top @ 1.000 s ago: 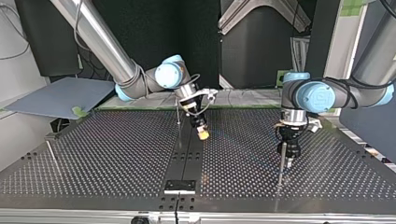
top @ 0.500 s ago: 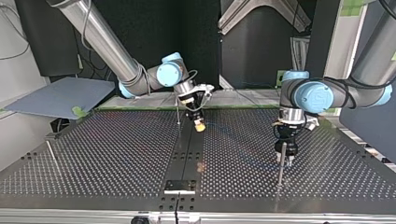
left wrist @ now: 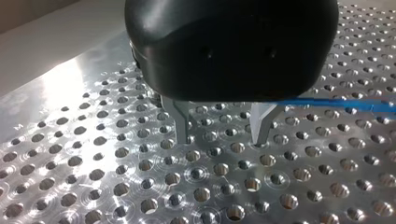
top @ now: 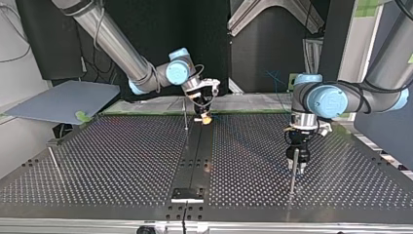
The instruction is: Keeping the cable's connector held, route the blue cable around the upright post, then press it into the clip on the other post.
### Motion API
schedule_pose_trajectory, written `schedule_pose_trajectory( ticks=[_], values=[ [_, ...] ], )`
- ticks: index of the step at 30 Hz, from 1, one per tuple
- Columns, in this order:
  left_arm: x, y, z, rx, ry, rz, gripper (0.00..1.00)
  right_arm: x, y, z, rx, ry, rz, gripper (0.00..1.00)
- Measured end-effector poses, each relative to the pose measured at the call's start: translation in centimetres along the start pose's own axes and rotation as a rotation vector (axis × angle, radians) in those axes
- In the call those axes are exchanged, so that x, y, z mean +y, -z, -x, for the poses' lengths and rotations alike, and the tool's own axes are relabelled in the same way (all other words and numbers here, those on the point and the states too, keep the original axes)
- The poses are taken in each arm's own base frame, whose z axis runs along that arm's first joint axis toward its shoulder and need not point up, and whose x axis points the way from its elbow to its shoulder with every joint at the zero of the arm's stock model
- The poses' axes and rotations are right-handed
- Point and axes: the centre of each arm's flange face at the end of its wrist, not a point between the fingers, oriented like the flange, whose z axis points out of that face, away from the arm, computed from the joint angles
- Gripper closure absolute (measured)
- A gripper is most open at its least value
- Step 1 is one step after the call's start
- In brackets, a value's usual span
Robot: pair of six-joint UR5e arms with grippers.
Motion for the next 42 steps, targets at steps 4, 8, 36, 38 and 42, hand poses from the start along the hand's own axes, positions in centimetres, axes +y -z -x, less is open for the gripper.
schedule_pose_trajectory(
  ticks=[4,8,36,38,42],
  values=[
    [0.0,0.0,0.0,0.000,0.000,-0.001,0.35,0.2,0.5,2.4,-0.037,0.015,0.012,1.00],
    [0.0,0.0,0.0,0.000,0.001,-0.001,0.35,0.6,0.8,4.9,-0.074,0.029,0.033,1.00],
    [0.1,-0.1,0.1,-0.004,0.001,-0.002,0.35,4.5,2.2,20.2,-0.151,0.025,0.159,1.00],
    [0.1,-0.1,0.1,-0.004,0.001,-0.002,0.35,5.0,2.4,21.3,-0.156,0.017,0.168,1.00],
    [0.1,-0.1,0.1,-0.004,0.001,-0.002,0.35,6.0,2.9,23.4,-0.165,0.009,0.189,1.00]
  ],
)
